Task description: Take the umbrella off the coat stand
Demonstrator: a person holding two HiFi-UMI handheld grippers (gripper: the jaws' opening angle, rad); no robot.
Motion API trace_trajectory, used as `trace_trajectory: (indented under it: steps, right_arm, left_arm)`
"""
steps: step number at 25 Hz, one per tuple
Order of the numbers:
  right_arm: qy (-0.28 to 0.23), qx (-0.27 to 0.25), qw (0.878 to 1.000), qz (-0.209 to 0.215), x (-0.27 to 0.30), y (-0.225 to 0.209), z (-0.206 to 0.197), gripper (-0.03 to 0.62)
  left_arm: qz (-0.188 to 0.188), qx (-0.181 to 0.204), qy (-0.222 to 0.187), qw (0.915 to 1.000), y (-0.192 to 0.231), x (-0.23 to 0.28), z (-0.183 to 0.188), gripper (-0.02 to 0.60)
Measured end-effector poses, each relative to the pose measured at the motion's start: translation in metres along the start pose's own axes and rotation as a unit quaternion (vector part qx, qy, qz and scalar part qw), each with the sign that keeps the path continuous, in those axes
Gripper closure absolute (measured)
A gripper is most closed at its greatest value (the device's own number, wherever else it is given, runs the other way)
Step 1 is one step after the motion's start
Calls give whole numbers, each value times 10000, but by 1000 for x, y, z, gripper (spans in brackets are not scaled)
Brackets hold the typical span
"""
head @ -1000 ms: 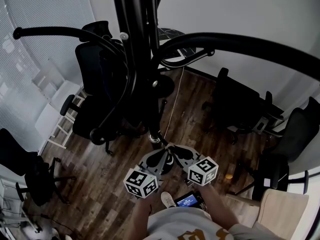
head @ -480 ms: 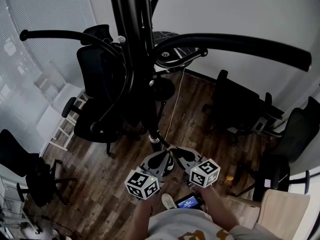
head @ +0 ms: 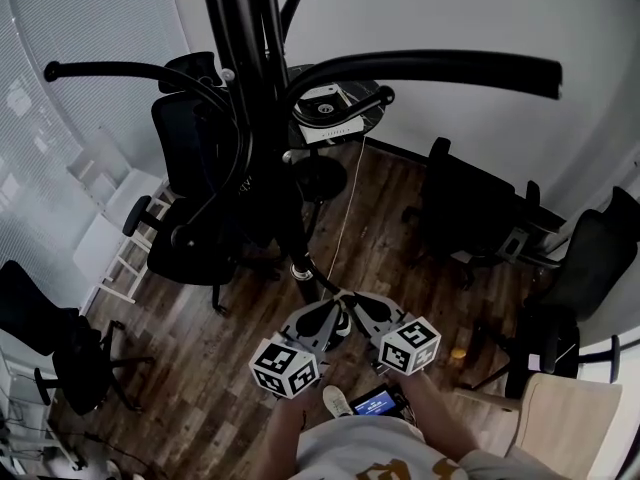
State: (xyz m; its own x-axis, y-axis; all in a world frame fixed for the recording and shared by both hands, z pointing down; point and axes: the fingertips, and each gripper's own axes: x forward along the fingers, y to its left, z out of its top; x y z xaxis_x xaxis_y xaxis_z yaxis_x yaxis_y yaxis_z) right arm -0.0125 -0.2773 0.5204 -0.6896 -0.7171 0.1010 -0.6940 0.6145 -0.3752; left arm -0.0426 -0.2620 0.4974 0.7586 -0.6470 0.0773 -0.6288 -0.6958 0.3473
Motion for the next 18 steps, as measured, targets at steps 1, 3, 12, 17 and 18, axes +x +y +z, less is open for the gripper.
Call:
trace_trajectory:
  steps: [1, 3, 12, 17, 18]
  right_arm:
    - [-18, 17, 10000, 8, -1, 0, 1, 574]
    - [-57, 74, 9999, 45, -4, 1, 3, 574]
    - [-106, 35, 9999, 29, -14, 2, 9, 574]
    - [-94, 24, 9999, 27, -20, 4, 7, 574]
    - [-102, 20, 9999, 31, -21, 5, 7, 574]
  left_arm:
    - [-10, -1, -10, 10000, -2, 0, 0, 558]
    - [-36, 14, -25, 10000, -5, 0, 2, 558]
    - [-125, 21, -80, 9999, -15, 1, 6, 558]
    - [-84, 26, -84, 9999, -15, -2, 5, 558]
    - [-80, 26, -98, 9999, -16, -3, 6, 558]
